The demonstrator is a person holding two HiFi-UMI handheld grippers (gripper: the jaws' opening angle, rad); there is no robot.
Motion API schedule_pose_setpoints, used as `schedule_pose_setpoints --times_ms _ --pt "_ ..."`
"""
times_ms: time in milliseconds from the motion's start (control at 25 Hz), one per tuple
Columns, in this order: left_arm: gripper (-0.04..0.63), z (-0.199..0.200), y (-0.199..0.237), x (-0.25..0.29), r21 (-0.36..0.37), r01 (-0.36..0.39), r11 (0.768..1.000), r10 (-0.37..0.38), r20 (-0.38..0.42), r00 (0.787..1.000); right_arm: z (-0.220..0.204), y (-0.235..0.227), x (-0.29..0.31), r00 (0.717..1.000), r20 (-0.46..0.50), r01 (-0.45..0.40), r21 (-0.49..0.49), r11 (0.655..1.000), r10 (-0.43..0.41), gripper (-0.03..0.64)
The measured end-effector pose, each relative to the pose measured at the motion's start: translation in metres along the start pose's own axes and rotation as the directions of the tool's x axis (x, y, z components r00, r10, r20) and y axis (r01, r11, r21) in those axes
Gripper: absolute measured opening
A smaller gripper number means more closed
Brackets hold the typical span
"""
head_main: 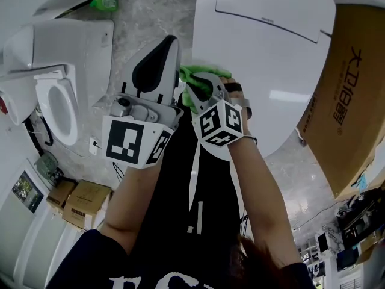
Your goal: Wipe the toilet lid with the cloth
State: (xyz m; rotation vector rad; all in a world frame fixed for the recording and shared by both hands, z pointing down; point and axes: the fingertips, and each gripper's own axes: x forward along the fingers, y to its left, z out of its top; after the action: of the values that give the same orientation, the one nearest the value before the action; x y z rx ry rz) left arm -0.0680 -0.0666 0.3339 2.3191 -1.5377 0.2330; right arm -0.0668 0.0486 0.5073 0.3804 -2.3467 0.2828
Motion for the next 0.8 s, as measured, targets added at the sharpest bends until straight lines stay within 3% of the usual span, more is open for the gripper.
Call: schedule_pose_setpoints --times_ms 600,800 --pt "0.021 0.001 -0.017 -0.032 0.005 -0.116 0.993 0.115 0.098 0.989 -0.039 -0.001 -0.038 0.999 0.019 0.047 0.032 0.998 -0.048 0.083" --pt "0.021 -0.015 -0.031 -0.051 0.006 -0.120 0.993 0.120 0.070 0.990 -0.059 -0.009 -0.060 0.995 0.023 0.099 0.096 0.990 -0.101 0.083"
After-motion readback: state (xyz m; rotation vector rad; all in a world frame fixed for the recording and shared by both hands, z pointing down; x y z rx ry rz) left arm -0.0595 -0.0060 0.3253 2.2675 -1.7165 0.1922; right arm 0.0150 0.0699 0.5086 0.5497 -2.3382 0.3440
